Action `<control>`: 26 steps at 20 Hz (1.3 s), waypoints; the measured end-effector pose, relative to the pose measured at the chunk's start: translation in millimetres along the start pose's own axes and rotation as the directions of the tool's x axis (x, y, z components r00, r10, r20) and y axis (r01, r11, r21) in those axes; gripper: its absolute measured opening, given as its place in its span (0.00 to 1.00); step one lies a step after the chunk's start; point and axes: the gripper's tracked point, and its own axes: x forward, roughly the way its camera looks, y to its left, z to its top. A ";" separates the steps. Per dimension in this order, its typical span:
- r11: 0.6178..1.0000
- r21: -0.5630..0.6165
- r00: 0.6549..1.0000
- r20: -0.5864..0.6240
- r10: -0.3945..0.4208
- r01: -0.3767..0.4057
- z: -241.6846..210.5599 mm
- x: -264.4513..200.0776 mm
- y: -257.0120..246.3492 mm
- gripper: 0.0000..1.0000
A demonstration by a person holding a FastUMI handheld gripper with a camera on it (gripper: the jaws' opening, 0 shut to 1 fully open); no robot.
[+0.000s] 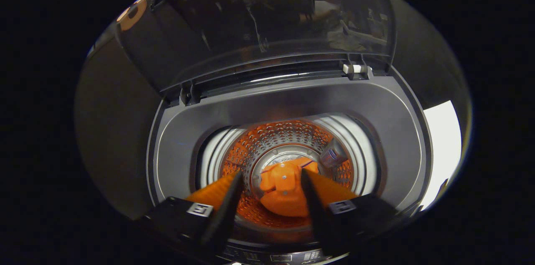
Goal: Put the clothes into the washing machine and then close the washing machine lid.
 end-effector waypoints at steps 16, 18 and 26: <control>1.000 -0.015 0.991 0.136 0.006 -0.004 36.8 -58.3 3.6 0.99; 1.000 -0.022 0.985 0.172 0.005 -0.001 51.0 -78.1 5.8 0.99; 0.997 -0.064 0.916 0.395 0.074 -0.052 155.0 -169.4 46.3 0.99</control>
